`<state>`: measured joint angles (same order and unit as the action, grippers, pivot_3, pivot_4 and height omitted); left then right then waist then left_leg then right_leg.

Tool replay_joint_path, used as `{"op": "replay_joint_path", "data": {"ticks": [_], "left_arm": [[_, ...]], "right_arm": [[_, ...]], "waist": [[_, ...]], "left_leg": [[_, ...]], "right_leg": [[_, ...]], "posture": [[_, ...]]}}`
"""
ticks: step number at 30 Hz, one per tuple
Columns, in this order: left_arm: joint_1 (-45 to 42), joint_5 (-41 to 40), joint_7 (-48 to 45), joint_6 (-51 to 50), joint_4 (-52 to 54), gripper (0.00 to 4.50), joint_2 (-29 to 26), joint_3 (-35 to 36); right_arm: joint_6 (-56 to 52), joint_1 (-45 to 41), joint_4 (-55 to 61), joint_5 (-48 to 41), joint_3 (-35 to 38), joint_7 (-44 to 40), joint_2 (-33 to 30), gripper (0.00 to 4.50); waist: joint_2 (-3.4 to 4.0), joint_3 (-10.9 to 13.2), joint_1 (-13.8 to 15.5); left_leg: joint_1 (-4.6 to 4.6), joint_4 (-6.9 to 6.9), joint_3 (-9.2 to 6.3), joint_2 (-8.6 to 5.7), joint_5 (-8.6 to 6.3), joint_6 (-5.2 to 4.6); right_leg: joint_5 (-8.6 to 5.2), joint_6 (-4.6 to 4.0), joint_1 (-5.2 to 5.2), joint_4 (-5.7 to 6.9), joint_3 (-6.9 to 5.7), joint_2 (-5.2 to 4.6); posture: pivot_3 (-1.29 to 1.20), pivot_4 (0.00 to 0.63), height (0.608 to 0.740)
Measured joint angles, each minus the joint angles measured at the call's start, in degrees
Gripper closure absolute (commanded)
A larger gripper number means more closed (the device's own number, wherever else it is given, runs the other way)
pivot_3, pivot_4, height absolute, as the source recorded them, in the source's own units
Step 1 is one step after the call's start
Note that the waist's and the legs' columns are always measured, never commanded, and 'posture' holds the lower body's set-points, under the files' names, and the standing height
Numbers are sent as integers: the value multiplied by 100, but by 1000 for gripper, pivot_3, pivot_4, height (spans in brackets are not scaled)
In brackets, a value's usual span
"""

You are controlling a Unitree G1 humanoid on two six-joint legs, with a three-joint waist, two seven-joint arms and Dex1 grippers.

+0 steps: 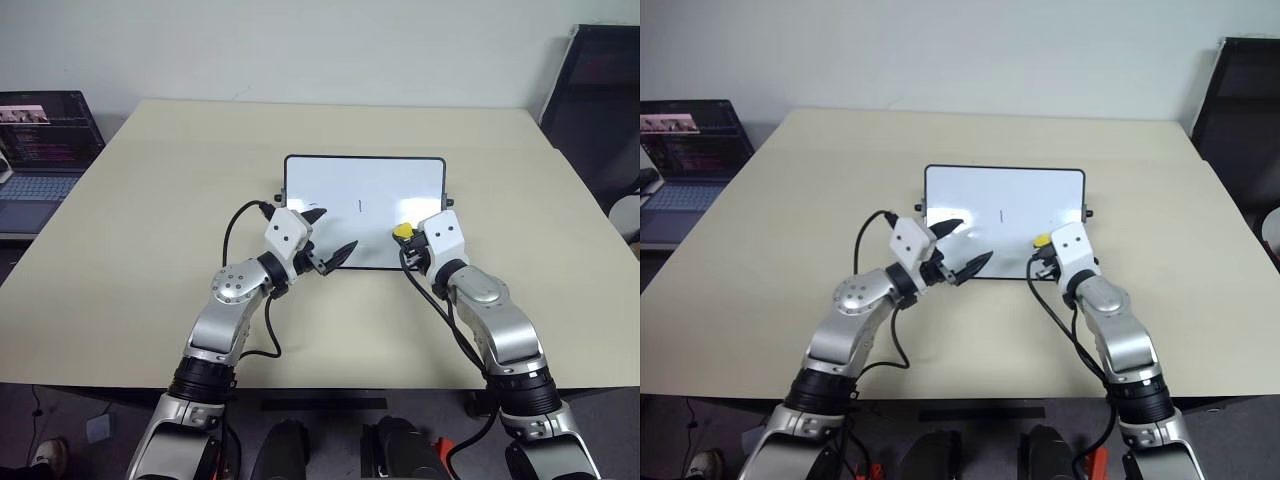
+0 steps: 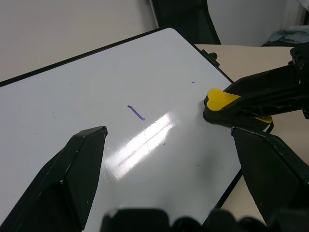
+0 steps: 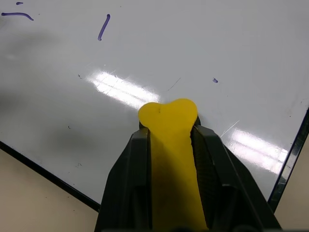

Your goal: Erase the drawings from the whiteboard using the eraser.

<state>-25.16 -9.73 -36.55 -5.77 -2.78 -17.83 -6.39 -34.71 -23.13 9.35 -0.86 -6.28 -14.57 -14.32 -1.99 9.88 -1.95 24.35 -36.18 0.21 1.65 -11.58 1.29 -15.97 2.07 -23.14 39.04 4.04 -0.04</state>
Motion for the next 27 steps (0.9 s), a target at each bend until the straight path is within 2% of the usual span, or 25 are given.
{"op": "replay_joint_path", "data": {"ticks": [12, 19, 27], "left_arm": [[-5, 0, -9, 2, -2, 0, 0, 2], [-5, 0, -6, 2, -2, 0, -8, 5], [-2, -2, 24, 2, 1, 0, -38, 46]], "right_arm": [[803, -1054, -993, 163, 340, 365, -20, 3628], [741, -819, -969, 201, 230, 339, 53, 3628], [118, -14, -39, 250, -59, 266, 115, 3628]], "waist": [[0, 0, 7], [0, 0, 5], [0, 0, 3]], "left_leg": [[3, 7, 4, -2, -1, 0], [4, 6, 1, 0, 0, 0], [1, 1, -3, 0, 0, 0]], "right_leg": [[0, -1, -3, -6, -2, -1], [1, -1, -4, -2, -1, -2], [0, 0, 0, 0, -1, -1]], "posture": [[0, 150, 740], [0, 150, 740], [0, 150, 740]]}}
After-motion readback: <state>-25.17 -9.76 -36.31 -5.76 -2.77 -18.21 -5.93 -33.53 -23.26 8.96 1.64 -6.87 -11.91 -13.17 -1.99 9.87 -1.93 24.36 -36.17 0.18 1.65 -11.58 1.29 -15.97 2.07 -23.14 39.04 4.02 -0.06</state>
